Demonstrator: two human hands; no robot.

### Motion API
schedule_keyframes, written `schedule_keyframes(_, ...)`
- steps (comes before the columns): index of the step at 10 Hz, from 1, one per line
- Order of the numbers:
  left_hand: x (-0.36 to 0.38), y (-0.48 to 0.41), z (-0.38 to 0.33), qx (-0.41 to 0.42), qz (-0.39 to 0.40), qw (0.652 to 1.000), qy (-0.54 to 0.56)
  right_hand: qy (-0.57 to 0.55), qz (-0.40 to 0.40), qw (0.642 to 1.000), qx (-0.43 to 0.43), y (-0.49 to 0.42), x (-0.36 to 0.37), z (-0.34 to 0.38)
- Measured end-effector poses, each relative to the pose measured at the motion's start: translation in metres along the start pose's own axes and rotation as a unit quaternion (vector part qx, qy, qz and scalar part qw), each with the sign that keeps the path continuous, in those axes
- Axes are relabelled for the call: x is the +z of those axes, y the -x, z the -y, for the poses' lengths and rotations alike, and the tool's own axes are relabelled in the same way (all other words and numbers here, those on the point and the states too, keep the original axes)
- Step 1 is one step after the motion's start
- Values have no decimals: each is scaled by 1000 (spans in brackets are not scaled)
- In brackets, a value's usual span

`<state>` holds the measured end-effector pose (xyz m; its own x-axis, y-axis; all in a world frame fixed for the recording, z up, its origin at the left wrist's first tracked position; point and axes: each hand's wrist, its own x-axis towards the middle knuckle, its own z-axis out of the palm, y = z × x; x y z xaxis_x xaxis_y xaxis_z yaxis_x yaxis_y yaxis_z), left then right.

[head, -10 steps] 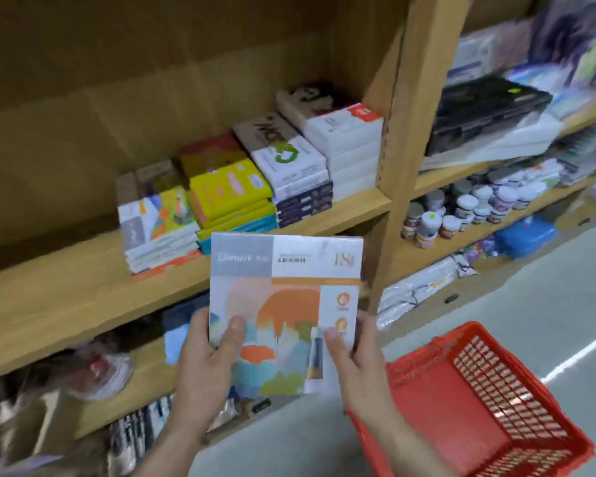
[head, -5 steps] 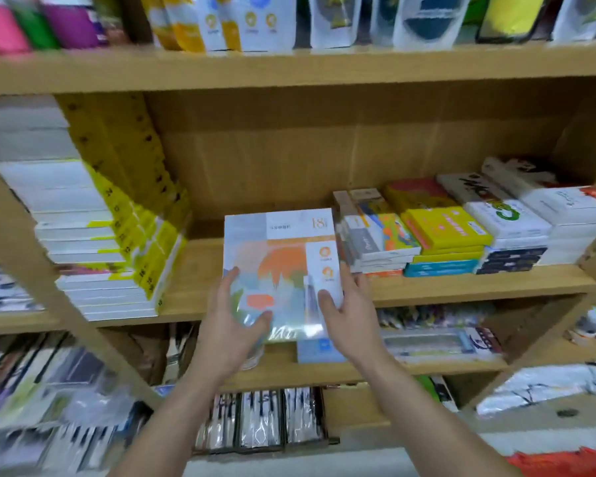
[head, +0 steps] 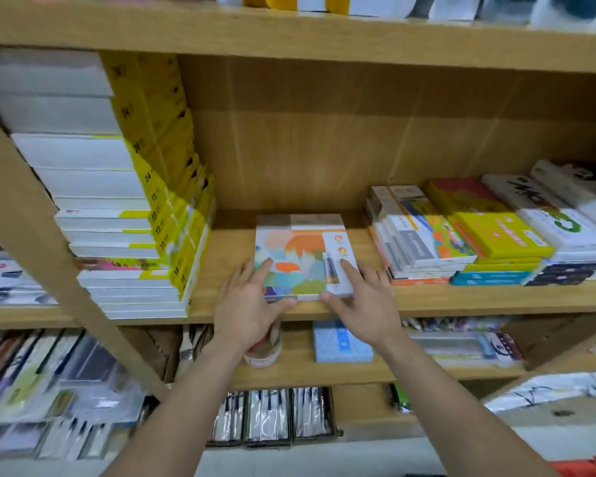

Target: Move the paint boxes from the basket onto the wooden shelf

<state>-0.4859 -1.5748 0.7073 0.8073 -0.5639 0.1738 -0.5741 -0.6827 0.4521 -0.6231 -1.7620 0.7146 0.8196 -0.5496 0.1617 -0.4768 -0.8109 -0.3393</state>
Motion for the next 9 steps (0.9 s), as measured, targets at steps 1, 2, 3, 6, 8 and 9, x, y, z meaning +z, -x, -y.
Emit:
schedule_keyframes(1, 3, -13, -5, -32, -32, 999, -24, 12, -28, 999, 17, -16, 6, 4)
schedule_keyframes(2, 6, -26, -5, -46, -28, 998, -45, 43, -5, 998, 38, -29, 12, 7)
schedule_keyframes(3, 8, -35, -2, -62, -11, 997, -34, 51, 20, 998, 37, -36, 14, 6)
schedule_keyframes(6, -7, -15, -37, -106, 13, 990, -93, 36, 50, 998, 20, -14, -10, 10)
schedule_keyframes(8, -34, 36, -83, -26, 47, 988, -145, 43, 86, 995, -11, 35, -50, -18)
schedule_keyframes(9, -44, 60, -115, 3, 85, 982, -171, 90, 81, 993, -3, 54, -76, -37)
